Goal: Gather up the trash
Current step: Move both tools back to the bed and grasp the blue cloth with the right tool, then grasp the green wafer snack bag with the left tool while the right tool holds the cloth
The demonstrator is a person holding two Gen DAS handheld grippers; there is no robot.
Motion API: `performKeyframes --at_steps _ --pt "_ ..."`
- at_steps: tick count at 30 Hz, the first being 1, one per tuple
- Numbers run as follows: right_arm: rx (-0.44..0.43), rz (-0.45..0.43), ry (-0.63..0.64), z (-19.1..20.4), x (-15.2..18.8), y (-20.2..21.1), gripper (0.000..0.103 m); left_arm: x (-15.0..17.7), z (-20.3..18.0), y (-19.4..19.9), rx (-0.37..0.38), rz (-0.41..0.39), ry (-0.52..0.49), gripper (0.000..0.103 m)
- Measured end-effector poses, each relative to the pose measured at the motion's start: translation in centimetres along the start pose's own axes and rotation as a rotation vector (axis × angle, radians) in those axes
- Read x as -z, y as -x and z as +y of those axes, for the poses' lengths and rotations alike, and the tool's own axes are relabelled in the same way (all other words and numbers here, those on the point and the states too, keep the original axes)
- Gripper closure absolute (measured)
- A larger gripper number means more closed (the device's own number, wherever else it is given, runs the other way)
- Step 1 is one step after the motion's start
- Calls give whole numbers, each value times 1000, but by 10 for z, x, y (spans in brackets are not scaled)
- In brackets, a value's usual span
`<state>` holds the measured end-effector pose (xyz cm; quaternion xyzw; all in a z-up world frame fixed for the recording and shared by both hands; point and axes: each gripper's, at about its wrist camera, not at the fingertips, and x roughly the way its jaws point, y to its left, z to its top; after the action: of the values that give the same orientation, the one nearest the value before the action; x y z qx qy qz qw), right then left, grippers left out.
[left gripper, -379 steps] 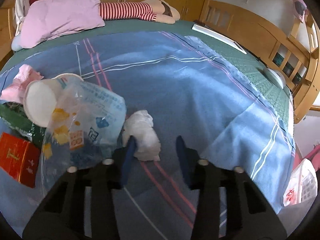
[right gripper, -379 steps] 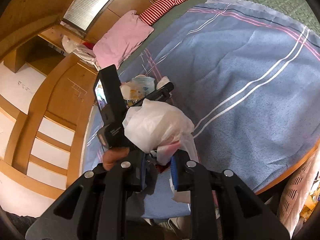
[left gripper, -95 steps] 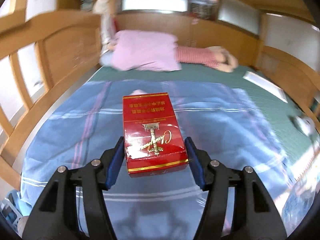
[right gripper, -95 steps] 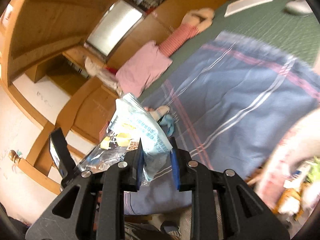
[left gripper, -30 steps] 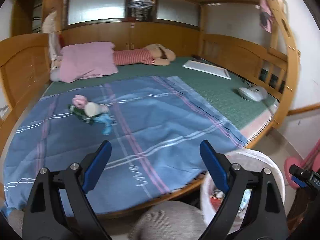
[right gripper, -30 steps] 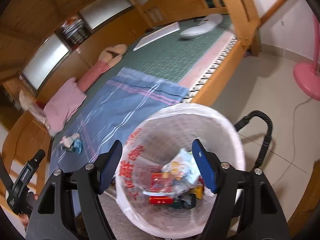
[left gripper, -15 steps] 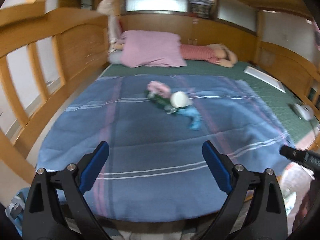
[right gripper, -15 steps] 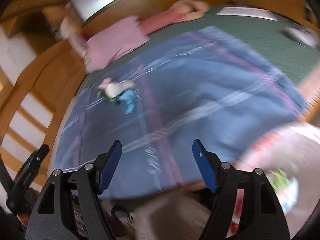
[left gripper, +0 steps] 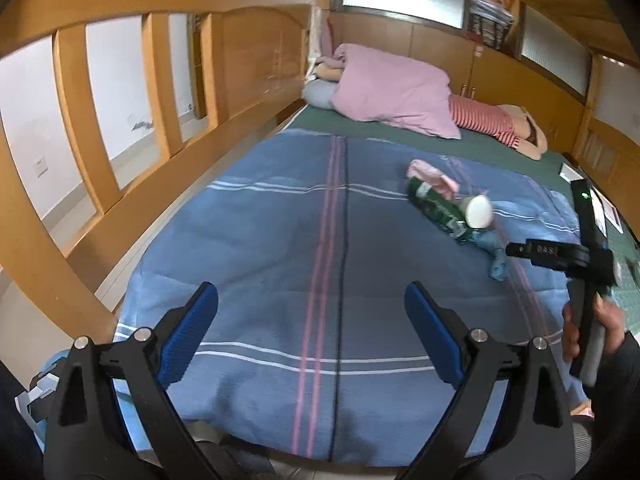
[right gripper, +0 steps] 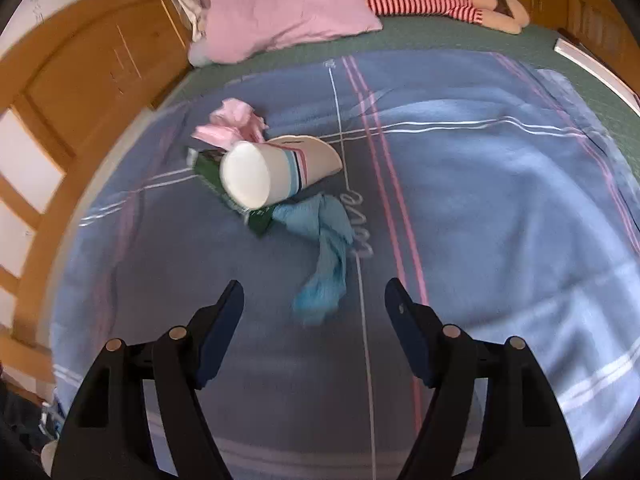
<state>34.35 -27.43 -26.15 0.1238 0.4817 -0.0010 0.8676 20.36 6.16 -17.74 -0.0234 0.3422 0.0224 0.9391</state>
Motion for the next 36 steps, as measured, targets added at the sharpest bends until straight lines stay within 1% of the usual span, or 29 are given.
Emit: performKeyframes --at_steps 3,4,5,6,8,9,10,11,12,14,19,24,27,31,36 --pt "37 23 34 4 -15 -26 32 0 9 -9 -5 13 15 9" --pt "35 33 39 5 -20 -34 35 0 11 -12 -6 16 19 9" --pt "34 45 40 6 -23 -42 43 -1 12 -15 -7 18 21 9" --pt "30 65 38 7 -28 -51 47 -1 13 -17 -8 20 22 9" --pt "43 101 24 7 -33 -64 68 -1 15 -21 -8 28 24 9" --pt "70 107 20 7 -34 -67 72 -1 16 -22 -8 31 25 9" --pt "75 107 13 4 -34 -67 79 -1 16 -23 -11 34 26 9" --pt "61 112 2 1 -35 -66 88 0 16 -24 -12 35 28 9" --pt "35 119 -22 -4 -35 -63 89 0 15 -25 -9 37 29 9" --pt "10 107 -51 -10 -32 -54 91 -1 14 -26 -6 42 27 9" --pt "-89 58 -112 -15 -12 -6 91 -3 -8 -21 25 24 -29 9" --pt "-129 -12 -128 -8 31 50 91 -6 -42 -19 90 18 -88 9" --pt "-155 -33 -148 -11 54 71 91 -8 -61 -22 124 22 -105 9" --pt "-135 -81 -183 -24 77 88 90 -9 -84 -35 152 51 -123 9" --pt "-180 -93 -247 -36 80 89 90 -11 -113 -69 127 83 -155 9"
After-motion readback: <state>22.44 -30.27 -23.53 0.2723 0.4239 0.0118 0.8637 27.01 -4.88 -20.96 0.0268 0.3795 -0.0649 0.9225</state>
